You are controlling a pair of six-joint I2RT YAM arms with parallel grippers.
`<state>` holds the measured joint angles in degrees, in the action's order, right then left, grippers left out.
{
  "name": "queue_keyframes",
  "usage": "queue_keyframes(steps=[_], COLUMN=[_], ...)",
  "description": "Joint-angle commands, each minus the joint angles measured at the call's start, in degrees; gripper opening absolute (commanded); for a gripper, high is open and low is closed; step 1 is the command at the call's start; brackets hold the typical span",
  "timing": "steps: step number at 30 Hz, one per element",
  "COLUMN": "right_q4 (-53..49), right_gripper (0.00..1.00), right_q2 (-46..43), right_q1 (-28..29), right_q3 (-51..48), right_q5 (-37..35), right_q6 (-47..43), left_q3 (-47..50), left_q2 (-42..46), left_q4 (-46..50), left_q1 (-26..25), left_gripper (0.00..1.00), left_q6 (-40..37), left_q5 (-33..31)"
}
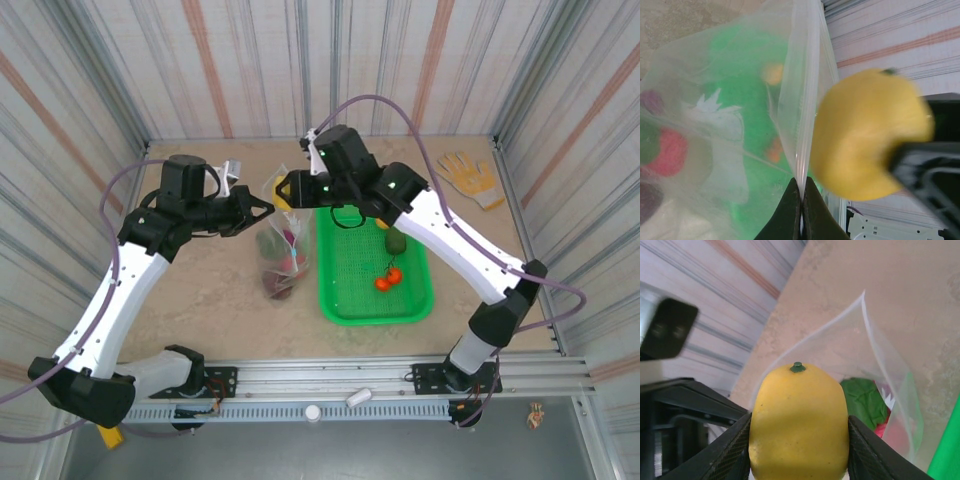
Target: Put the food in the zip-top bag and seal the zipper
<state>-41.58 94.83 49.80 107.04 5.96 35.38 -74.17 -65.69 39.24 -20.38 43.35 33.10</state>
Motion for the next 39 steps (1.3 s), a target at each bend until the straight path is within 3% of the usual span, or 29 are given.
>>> queue_keyframes(steps=[1, 8, 14, 30, 39], right_q4=[-3.13, -2.71, -1.06, -1.14, -7.76], right_gripper=[0.50, 0.53, 0.68, 0.65, 0.64], right_q2=[0.39, -1.56, -3.05, -10.53, -18.83], right_q1=[1.80, 4.59, 6.06, 1.80, -4.55], right_q3=[0.89, -7.24, -11.36, -9.77, -13.03], right_q5=[-4.07, -3.75, -0.95, -0.29, -9.88], right_q6=[-0.73, -1.12, -1.19, -3.22, -5.56], left_q3=[-2.25, -3.95, -4.00, 0.37, 1.13], left_q2=[0.55, 0.84, 0.53, 1.48, 1.40], left_q4=[0.19, 1.82, 1.18, 0.22, 0.31], left_q1=[-0.36, -0.01, -0.03, -0.01, -0.01], left_gripper=[0.00, 0.00, 0.00, 0.00, 0.00], left_q6=[-0.78, -2.24, -2.48, -0.36, -0.81], left_q5=[0.57, -0.98, 0.61, 0.08, -1.81])
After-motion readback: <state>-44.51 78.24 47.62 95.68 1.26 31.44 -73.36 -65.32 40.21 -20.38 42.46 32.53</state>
